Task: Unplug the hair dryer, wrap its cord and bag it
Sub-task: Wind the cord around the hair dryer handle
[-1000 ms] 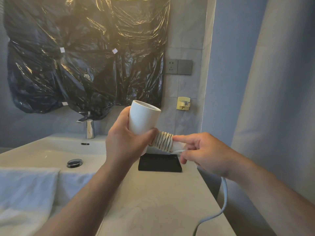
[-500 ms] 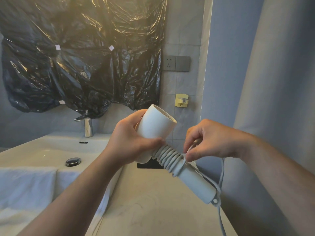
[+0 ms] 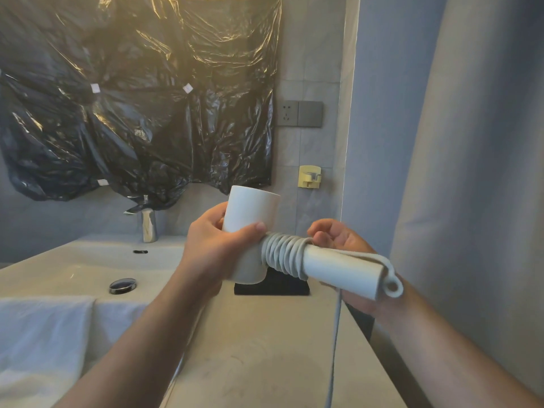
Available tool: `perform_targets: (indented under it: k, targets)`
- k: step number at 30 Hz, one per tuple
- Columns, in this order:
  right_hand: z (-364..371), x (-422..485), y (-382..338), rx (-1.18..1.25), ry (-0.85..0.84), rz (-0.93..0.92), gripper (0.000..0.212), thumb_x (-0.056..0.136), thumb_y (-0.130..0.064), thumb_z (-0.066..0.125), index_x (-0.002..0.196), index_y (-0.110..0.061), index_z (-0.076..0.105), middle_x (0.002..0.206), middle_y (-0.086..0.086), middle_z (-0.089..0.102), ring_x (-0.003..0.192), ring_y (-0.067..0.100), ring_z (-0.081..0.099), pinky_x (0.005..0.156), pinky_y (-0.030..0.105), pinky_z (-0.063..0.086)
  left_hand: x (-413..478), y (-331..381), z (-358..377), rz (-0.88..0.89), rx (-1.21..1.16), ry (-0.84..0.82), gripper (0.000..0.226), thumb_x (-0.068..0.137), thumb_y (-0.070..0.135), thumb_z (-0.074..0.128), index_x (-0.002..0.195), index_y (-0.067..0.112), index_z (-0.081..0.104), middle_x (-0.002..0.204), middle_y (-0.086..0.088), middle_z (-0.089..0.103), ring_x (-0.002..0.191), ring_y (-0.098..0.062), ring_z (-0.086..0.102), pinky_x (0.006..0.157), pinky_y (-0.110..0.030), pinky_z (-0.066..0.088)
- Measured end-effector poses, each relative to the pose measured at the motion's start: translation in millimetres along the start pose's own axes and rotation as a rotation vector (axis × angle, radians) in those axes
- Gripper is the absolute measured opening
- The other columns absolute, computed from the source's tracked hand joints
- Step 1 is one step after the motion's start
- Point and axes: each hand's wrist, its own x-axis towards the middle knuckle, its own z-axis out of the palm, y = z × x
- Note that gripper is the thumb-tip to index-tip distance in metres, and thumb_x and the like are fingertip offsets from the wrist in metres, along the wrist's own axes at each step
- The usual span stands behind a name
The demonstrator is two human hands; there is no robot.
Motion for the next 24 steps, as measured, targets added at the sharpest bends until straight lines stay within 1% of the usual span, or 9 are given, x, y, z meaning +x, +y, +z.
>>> perform_targets:
  k: [3, 5, 7, 10, 13, 15, 17, 20, 24]
  targets:
    - [4, -5, 17, 0.255, 0.043, 0.003, 0.008, 0.069, -0.011, 0.072, 0.075, -0.016, 0.073, 0.077, 0.0, 0.07, 0.05, 0.013, 0.059, 0.037, 0.017, 0.037, -2, -8, 3, -0.027, -0.036, 0.064, 0.06, 0.05, 0.042, 0.083, 0.102, 0.013, 0.071, 0.087, -0.012, 0.073, 0.074, -0.028, 0.068, 0.064, -0.047, 0.059]
    - [9, -4, 24, 0.29, 0.084, -0.025, 0.011, 0.077, -0.006, 0.064, 0.077, -0.015, 0.071, 0.072, 0.001, 0.067, 0.044, 0.011, 0.051, 0.037, 0.016, 0.03, -3, -13, 4, -0.052, -0.05, 0.102, 0.055, 0.054, 0.04, 0.083, 0.101, 0.013, 0.071, 0.085, -0.011, 0.071, 0.073, -0.028, 0.067, 0.061, -0.045, 0.059]
    - [15, -4, 26, 0.261, 0.117, -0.045, 0.014, 0.076, -0.007, 0.06, 0.08, -0.016, 0.069, 0.061, -0.001, 0.055, 0.04, 0.008, 0.039, 0.037, 0.016, 0.024, -4, -18, 5, -0.077, -0.069, 0.128, 0.053, 0.057, 0.039, 0.082, 0.1, 0.012, 0.07, 0.084, -0.011, 0.07, 0.072, -0.029, 0.066, 0.06, -0.046, 0.058]
    - [19, -6, 29, 0.234, 0.109, -0.086, 0.026, 0.076, -0.011, 0.05, 0.086, -0.018, 0.073, 0.059, -0.001, 0.04, 0.045, 0.008, 0.025, 0.04, 0.019, 0.018, -6, -23, 6, -0.111, -0.112, 0.166, 0.061, 0.051, 0.043, 0.081, 0.099, 0.008, 0.069, 0.081, -0.012, 0.068, 0.068, -0.03, 0.064, 0.059, -0.049, 0.056]
    - [19, -11, 33, 0.223, 0.07, -0.102, 0.042, 0.072, 0.0, 0.049, 0.106, -0.011, 0.07, 0.065, 0.001, 0.034, 0.055, 0.013, 0.016, 0.046, 0.024, 0.015, -7, -27, 7, -0.159, -0.136, 0.19, 0.06, 0.051, 0.043, 0.08, 0.096, 0.006, 0.069, 0.08, -0.014, 0.067, 0.066, -0.03, 0.063, 0.058, -0.047, 0.055]
    - [20, -14, 35, 0.166, 0.028, -0.111, 0.05, 0.072, 0.001, 0.052, 0.12, -0.009, 0.062, 0.066, -0.001, 0.037, 0.057, 0.012, 0.018, 0.047, 0.024, 0.017, -9, -29, 7, -0.19, -0.154, 0.221, 0.054, 0.054, 0.041, 0.08, 0.092, 0.005, 0.069, 0.078, -0.014, 0.066, 0.063, -0.029, 0.061, 0.056, -0.042, 0.053]
    - [23, -15, 35, 0.03, 0.038, -0.127, 0.046, 0.078, -0.007, 0.059, 0.123, -0.012, 0.06, 0.068, -0.005, 0.04, 0.053, 0.008, 0.025, 0.046, 0.02, 0.02, -12, -31, 8, -0.211, -0.157, 0.261, 0.051, 0.057, 0.04, 0.078, 0.092, 0.004, 0.07, 0.08, -0.016, 0.067, 0.063, -0.029, 0.061, 0.054, -0.038, 0.054]
    - [30, -12, 34, -0.144, 0.159, -0.165, 0.034, 0.08, -0.021, 0.064, 0.114, -0.014, 0.066, 0.066, -0.005, 0.036, 0.049, 0.008, 0.024, 0.044, 0.02, 0.023, -16, -35, 12, -0.219, -0.137, 0.352, 0.047, 0.059, 0.042, 0.076, 0.091, 0.008, 0.07, 0.085, -0.016, 0.069, 0.066, -0.028, 0.062, 0.056, -0.037, 0.053]
    - [34, -12, 37, -0.217, 0.28, -0.128, 0.01, 0.091, -0.015, 0.063, 0.1, -0.013, 0.068, 0.061, -0.004, 0.037, 0.047, 0.009, 0.025, 0.043, 0.022, 0.024, -19, -36, 13, -0.098, -0.046, 0.501, 0.03, 0.065, 0.035, 0.082, 0.087, 0.019, 0.068, 0.087, -0.009, 0.071, 0.072, -0.027, 0.067, 0.063, -0.043, 0.058]
